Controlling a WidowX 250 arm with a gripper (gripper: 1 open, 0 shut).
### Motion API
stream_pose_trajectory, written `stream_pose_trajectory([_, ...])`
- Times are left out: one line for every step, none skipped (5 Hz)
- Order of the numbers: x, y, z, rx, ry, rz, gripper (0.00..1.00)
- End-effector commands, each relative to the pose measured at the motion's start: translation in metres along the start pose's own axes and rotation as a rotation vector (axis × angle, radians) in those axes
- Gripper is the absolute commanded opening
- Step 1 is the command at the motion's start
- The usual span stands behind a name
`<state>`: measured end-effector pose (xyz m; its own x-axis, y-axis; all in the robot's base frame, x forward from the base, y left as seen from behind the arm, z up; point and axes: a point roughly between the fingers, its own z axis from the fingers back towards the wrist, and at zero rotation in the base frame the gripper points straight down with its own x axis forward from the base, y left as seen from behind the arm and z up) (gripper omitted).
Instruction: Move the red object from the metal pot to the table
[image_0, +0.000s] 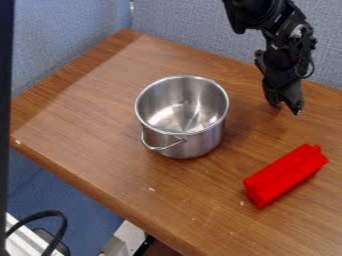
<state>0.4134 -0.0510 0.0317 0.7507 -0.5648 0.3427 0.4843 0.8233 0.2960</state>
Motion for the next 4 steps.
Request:
stream_pose_trajectory([0.01, 0.014, 0.013, 0.015, -0.051, 0.036, 0.0])
stream_pose_trajectory([0.012, 0.015, 0.016, 0.006, -0.064, 0.048, 0.0])
stream_pose_trajectory([0.014, 0.016, 0.02, -0.001, -0.076, 0.063, 0.0])
stream_pose_trajectory([0.016, 0.018, 0.025, -0.007, -0.092, 0.078, 0.0])
